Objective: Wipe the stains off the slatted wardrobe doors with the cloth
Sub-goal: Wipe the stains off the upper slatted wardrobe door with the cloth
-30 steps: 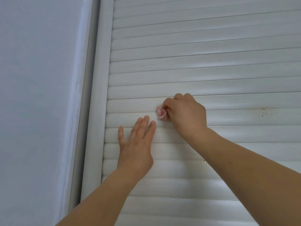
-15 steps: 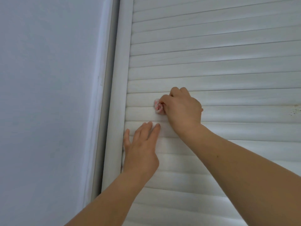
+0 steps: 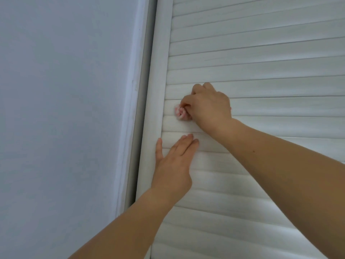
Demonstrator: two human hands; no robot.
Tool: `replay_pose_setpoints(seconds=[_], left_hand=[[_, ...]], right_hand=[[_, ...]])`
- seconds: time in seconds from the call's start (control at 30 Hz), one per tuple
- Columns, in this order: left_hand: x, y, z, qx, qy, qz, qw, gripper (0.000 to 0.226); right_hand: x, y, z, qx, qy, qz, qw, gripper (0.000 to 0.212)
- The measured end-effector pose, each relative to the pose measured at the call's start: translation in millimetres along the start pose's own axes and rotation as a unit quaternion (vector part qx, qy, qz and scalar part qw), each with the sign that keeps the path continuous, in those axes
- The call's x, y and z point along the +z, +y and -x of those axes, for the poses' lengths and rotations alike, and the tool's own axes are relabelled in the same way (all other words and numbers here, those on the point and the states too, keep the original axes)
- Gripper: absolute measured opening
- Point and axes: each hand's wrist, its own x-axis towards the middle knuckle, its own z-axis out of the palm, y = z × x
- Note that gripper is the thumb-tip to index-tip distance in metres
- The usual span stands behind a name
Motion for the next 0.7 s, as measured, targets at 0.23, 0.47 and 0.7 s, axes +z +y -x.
replay_pose_setpoints(seconds=[0.23,0.47,0.7], left_hand=[[-6,-2,3,0.008,0.018,0.01,1.0,0.084],[10,-13,17,0.021,0.057,-0.011,0.998,0.066],[10,-6,26,-0.039,0.055,-0.01,0.998,0.065]], right_hand=[[18,-15,-19,-0.085,0.013,-0.05,0.995,0.025],[26,6,13,-0.204,0.02,-0.088,0.975,0.038],[31,19,54,-0.221,0.057,-0.026,0.973,0.034]])
